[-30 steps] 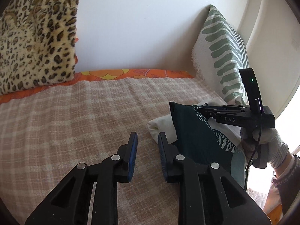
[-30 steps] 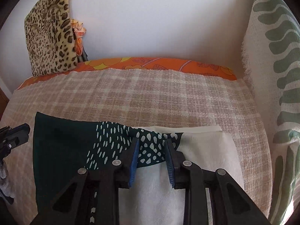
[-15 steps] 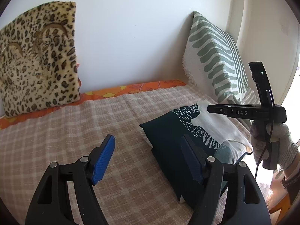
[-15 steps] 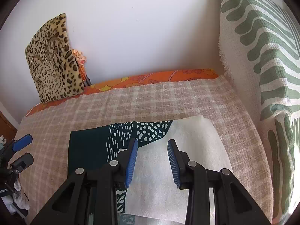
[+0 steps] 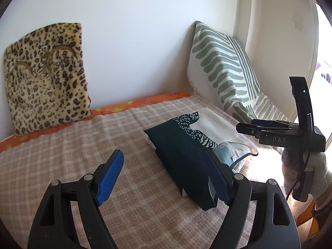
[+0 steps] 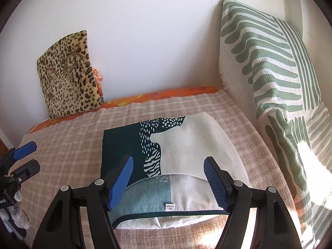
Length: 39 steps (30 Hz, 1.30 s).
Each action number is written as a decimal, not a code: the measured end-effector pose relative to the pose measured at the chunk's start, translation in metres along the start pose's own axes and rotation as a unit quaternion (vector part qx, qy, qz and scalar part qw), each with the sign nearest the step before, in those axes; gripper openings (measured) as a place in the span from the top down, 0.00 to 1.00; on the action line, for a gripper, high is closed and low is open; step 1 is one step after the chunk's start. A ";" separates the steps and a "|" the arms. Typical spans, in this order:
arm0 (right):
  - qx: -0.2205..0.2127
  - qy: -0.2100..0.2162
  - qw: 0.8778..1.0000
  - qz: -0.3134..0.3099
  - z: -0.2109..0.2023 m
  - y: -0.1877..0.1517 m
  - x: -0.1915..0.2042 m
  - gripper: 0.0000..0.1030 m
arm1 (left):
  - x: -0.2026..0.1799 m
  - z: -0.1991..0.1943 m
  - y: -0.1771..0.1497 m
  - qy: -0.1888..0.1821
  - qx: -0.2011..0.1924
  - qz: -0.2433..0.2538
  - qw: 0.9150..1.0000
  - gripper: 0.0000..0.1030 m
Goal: Fold small clothes
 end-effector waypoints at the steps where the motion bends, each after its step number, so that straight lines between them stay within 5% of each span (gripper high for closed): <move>1: -0.001 -0.005 1.000 0.002 -0.005 -0.003 0.000 0.25 | -0.002 -0.004 0.000 -0.001 -0.002 0.000 1.000 0.22; 11: -0.013 -0.050 0.999 0.002 -0.062 -0.034 0.005 0.11 | -0.010 -0.041 -0.014 0.004 0.010 -0.001 1.000 0.20; 19: -0.034 -0.063 0.997 0.031 -0.105 -0.050 0.007 0.04 | -0.010 -0.073 -0.020 0.014 0.011 -0.017 1.000 0.09; 39: -0.097 -0.093 0.991 0.017 -0.169 -0.062 0.051 0.00 | -0.012 -0.128 -0.035 0.022 0.002 -0.016 1.000 0.03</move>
Point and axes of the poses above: each gripper's, at about its wrist camera, not at the fingertips, and z roughly the way its jaws point, x to its left, y to its top, the point moved 6 cm from there along z, roughly the way its jaws point, and after that the axes turned 10 degrees about -x, right-handed, at the moved point
